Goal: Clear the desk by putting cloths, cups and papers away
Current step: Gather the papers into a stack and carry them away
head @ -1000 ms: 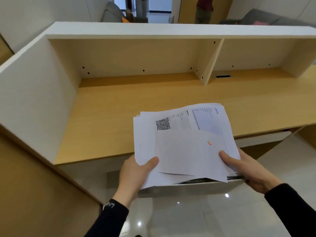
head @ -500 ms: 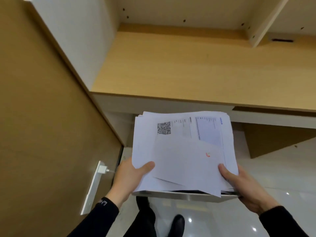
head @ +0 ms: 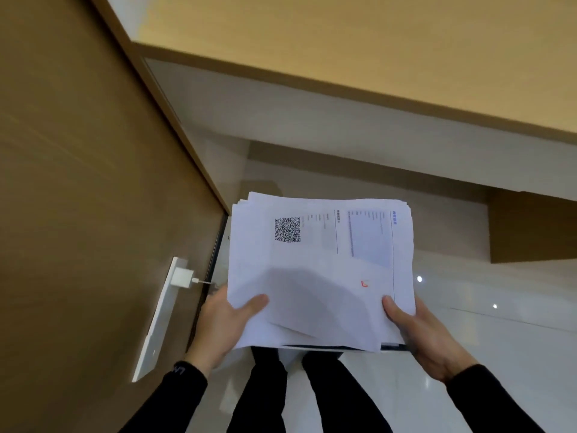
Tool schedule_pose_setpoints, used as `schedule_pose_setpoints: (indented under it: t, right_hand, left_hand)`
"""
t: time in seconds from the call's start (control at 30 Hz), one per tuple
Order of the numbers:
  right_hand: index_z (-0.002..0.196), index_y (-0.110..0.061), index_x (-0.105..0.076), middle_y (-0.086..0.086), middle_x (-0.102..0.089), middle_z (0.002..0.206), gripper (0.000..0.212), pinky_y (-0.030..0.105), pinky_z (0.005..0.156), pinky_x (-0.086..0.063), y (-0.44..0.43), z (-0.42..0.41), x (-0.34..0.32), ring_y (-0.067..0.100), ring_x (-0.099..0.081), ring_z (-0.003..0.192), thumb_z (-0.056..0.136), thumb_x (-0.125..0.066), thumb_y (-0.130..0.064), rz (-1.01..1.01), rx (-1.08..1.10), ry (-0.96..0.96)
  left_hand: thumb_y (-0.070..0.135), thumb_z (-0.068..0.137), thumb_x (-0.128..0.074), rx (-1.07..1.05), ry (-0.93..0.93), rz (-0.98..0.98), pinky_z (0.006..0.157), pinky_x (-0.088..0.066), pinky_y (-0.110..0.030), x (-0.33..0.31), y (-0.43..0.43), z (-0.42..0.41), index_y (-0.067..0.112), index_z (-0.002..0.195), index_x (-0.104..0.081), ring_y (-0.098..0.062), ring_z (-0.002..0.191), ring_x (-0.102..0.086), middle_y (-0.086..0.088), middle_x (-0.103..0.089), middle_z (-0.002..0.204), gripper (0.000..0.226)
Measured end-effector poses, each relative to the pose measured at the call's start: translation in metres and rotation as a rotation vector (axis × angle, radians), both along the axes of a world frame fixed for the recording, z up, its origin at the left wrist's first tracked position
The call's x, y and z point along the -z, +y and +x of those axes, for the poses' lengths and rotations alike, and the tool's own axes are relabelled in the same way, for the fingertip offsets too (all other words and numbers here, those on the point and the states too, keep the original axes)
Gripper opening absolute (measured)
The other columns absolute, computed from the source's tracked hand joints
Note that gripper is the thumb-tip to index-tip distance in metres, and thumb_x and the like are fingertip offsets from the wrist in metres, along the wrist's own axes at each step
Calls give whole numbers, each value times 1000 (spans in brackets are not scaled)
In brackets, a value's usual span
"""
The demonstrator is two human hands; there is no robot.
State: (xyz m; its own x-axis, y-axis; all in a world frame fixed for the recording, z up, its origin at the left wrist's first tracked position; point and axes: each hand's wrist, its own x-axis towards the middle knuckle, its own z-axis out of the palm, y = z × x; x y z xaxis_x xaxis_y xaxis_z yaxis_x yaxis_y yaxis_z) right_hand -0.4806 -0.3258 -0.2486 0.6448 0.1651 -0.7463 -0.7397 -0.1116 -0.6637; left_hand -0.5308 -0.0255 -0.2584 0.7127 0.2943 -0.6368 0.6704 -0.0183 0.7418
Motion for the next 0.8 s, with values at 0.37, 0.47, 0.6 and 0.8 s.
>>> schedule_pose_setpoints:
  t: [0.37, 0.47, 0.6, 0.8]
  right_hand:
    - [129, -25, -51, -4, -69, 121, 58, 30, 88, -56, 18, 62, 250, 15, -66, 110, 76, -69, -41, 71, 36, 2]
    - [131, -24, -49, -4, -68, 121, 64, 26, 84, -57, 21, 79, 326, 15, -66, 109, 73, -72, -41, 79, 42, -11]
    - [133, -22, -47, -2, -68, 122, 66, 28, 86, -56, 25, 98, 409, 17, -66, 109, 74, -72, -39, 114, 62, -32]
    - [132, -25, -48, -1, -68, 122, 42, 45, 94, -51, 36, 100, 471, 21, -66, 110, 91, -54, -21, 105, 77, -71]
  left_hand:
    - [17, 77, -76, -10, -34, -50, 86, -52, -31, 256, 13, 69, 31, 93, -68, -9, 95, -68, 18, -74, 92, 23]
    - [18, 74, -78, -22, -48, -49, 92, -52, -38, 327, 16, 82, 29, 97, -68, -16, 98, -68, 10, -74, 100, 27]
    - [17, 73, -79, -27, -76, -75, 94, -51, -45, 412, 24, 104, 22, 100, -69, -21, 98, -69, -1, -74, 104, 29]
    - [12, 78, -75, -70, -78, -67, 90, -53, -41, 486, 36, 115, 20, 102, -67, -23, 96, -69, -4, -73, 104, 27]
